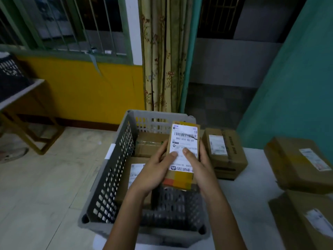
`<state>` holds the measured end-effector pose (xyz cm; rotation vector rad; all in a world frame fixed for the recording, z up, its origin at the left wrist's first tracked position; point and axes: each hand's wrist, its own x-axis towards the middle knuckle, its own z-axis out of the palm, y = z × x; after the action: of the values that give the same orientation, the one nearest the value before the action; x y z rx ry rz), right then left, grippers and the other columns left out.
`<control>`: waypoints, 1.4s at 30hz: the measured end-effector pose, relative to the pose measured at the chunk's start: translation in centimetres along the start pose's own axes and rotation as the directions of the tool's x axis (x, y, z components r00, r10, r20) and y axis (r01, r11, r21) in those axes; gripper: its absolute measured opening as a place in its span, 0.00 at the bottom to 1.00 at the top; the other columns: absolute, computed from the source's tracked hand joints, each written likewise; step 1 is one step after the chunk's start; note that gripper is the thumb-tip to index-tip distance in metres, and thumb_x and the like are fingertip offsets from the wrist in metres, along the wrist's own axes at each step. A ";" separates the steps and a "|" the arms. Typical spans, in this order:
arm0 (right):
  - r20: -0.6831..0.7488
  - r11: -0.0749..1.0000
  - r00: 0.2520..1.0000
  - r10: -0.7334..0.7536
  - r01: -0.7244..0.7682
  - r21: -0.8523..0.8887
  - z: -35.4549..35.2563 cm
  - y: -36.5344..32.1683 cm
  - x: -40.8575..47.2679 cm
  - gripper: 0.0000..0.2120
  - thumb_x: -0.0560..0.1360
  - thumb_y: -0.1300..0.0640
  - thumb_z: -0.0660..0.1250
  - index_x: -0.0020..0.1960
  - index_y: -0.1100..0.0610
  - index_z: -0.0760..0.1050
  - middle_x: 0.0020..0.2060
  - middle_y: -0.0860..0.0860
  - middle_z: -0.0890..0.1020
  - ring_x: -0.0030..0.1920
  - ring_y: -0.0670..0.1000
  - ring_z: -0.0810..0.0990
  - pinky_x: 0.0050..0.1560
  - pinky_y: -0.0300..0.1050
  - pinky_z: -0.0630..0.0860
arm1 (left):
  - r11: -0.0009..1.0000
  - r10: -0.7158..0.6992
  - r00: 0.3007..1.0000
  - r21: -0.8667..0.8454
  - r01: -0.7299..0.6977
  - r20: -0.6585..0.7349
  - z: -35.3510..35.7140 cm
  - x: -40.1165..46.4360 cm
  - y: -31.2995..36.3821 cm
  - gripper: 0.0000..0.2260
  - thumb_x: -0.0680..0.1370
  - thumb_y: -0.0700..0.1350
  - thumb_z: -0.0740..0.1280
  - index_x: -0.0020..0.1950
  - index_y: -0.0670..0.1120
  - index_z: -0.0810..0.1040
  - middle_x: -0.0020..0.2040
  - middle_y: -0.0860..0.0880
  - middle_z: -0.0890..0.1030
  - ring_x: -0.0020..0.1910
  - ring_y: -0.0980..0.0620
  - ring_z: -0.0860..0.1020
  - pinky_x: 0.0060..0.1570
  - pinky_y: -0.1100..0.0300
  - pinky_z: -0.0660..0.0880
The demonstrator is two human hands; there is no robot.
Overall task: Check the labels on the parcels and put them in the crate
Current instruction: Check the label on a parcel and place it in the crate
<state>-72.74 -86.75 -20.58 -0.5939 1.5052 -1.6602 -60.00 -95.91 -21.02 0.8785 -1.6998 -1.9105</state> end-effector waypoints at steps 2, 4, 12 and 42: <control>0.009 0.998 1.000 0.029 -0.028 -0.065 0.9 0.7 0.5 0.22 0.81 0.53 0.68 0.72 0.39 0.68 0.54 0.41 0.86 0.51 0.47 0.87 0.45 0.45 0.83 | 1.000 0.000 1.000 0.030 0.001 -0.013 -0.7 0.0 -0.6 0.21 0.84 0.53 0.64 0.77 0.61 0.68 0.62 0.59 0.83 0.59 0.55 0.83 0.60 0.51 0.80; 0.001 0.992 0.999 0.052 -0.051 -0.112 1.5 1.7 0.9 0.21 0.82 0.52 0.66 0.73 0.38 0.67 0.58 0.42 0.84 0.51 0.45 0.86 0.47 0.45 0.83 | 0.997 -0.019 1.000 0.076 0.019 -0.011 -1.2 0.2 -1.3 0.19 0.85 0.54 0.62 0.76 0.62 0.68 0.63 0.60 0.83 0.59 0.57 0.83 0.60 0.54 0.80; -0.051 0.957 0.997 0.051 -0.064 -0.284 2.6 4.4 3.0 0.24 0.83 0.52 0.64 0.77 0.43 0.63 0.63 0.45 0.81 0.57 0.46 0.83 0.57 0.49 0.81 | 0.951 -0.003 0.997 0.309 0.026 -0.076 -3.1 1.9 -3.8 0.16 0.84 0.54 0.63 0.71 0.57 0.75 0.61 0.60 0.83 0.57 0.61 0.82 0.62 0.50 0.79; -0.061 0.832 0.961 0.269 -0.264 -0.488 0.5 8.9 5.2 0.19 0.80 0.50 0.68 0.69 0.37 0.70 0.50 0.37 0.82 0.49 0.45 0.84 0.49 0.47 0.81 | 0.864 -0.164 0.986 0.477 0.159 -0.033 -4.2 4.5 -8.6 0.48 0.76 0.53 0.75 0.84 0.55 0.44 0.65 0.52 0.82 0.57 0.52 0.82 0.52 0.59 0.78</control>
<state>-73.10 -90.95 -29.93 -0.6195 1.9240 -1.0538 -59.45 -100.72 -30.41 1.2274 -2.2165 -1.6056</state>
